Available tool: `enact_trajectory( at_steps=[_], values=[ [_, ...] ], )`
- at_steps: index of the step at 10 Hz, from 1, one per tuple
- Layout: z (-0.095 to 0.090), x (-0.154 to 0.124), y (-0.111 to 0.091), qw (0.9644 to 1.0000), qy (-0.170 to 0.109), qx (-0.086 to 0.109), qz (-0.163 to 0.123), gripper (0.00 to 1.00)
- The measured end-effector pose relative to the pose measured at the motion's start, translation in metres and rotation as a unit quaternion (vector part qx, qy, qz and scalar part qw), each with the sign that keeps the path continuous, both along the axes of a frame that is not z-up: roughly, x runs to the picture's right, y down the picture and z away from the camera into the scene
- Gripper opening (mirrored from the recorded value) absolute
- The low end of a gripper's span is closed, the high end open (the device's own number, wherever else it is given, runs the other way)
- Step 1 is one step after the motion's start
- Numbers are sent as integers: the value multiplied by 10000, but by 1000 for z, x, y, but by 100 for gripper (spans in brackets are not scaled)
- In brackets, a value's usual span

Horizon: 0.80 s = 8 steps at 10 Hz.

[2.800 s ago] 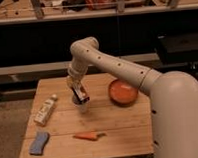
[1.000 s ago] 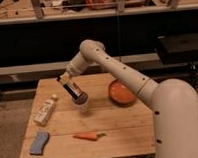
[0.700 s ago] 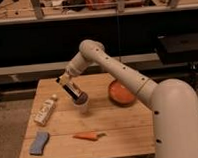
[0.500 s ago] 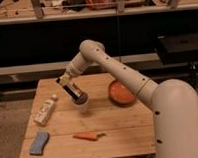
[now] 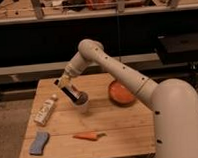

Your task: Place the eraser in the ceramic cup

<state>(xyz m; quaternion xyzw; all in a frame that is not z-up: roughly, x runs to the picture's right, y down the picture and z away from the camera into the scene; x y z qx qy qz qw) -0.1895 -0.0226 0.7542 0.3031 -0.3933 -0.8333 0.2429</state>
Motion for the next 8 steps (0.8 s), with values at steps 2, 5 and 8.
enact_trajectory(
  at_steps=[2, 5, 8],
  values=[
    [-1, -2, 2, 9999, -34, -6, -134, 80],
    [-3, -3, 4, 9993, 19, 12, -378, 80],
    [-5, 1, 4, 9990, 112, -28, -438, 80]
  ],
)
